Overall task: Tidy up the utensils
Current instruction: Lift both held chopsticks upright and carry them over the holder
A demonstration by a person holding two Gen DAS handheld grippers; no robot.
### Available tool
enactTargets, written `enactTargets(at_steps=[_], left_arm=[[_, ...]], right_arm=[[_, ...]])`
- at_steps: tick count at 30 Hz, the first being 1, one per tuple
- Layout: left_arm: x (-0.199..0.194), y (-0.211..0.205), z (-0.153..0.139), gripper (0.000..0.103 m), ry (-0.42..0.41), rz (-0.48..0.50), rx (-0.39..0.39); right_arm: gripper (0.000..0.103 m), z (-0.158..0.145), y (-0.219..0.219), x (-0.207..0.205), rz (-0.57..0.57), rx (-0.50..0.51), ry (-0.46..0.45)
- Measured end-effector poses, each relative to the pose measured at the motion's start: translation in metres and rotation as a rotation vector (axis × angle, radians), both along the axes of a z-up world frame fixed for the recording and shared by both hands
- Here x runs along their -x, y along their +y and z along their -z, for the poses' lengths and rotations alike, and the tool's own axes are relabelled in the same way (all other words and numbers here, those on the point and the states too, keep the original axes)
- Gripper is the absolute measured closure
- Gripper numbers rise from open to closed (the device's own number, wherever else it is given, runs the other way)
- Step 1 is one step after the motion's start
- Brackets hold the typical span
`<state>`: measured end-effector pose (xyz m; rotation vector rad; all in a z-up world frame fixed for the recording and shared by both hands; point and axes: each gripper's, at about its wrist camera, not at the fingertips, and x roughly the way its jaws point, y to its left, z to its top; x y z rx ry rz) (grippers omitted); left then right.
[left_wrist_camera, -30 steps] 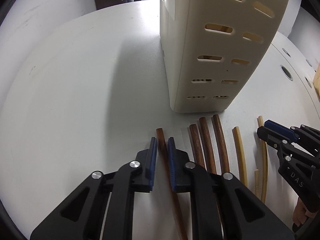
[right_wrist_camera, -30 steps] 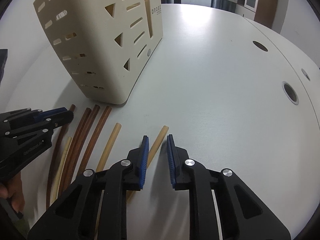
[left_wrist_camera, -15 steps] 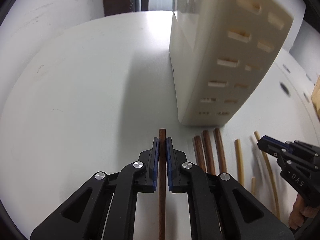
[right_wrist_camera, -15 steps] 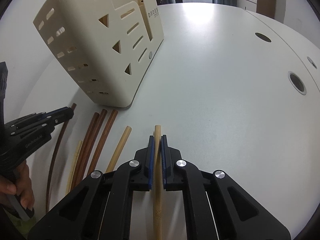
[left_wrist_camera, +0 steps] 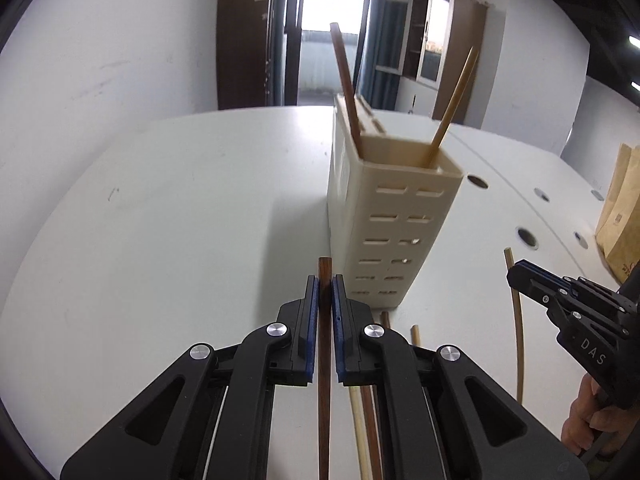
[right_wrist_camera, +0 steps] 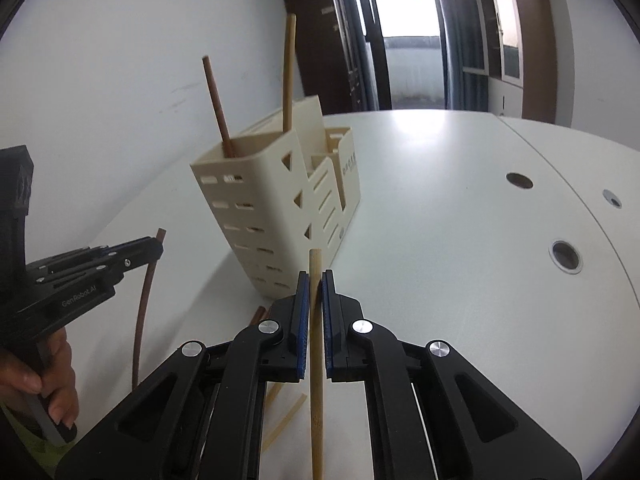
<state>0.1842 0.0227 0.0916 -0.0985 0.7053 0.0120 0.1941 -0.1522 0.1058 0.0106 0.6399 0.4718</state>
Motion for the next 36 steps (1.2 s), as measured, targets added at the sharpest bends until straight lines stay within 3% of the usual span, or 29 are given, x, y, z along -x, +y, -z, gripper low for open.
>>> enactTargets(at_steps=[8, 18, 24, 33, 36], left_arm=[[0.012, -0.011, -0.025, 0.097, -0.077, 0.004, 0.002], [0.022, -0.01, -0.068, 0.097, -0.18, 0.014, -0.032], [0.023, -0.012, -0.09, 0.097, -0.249, 0.021, -0.013], [0.026, -0.032, -0.11, 0.097, -0.331, 0.084, -0.024], [0.025, -0.034, -0.116, 0.097, -0.396, 0.095, -0.03]], right_arm=[[0.096, -0.023, -0.003, 0.015, -0.092, -0.065, -0.13], [0.096, -0.057, -0.005, 0.022, -0.132, -0.107, -0.244], [0.096, -0.081, -0.005, 0.022, -0.149, -0.143, -0.312], [0.096, -0.086, -0.005, 0.01, -0.163, -0.15, -0.337], [0.096, -0.09, -0.005, 0.011, -0.161, -0.178, -0.367]])
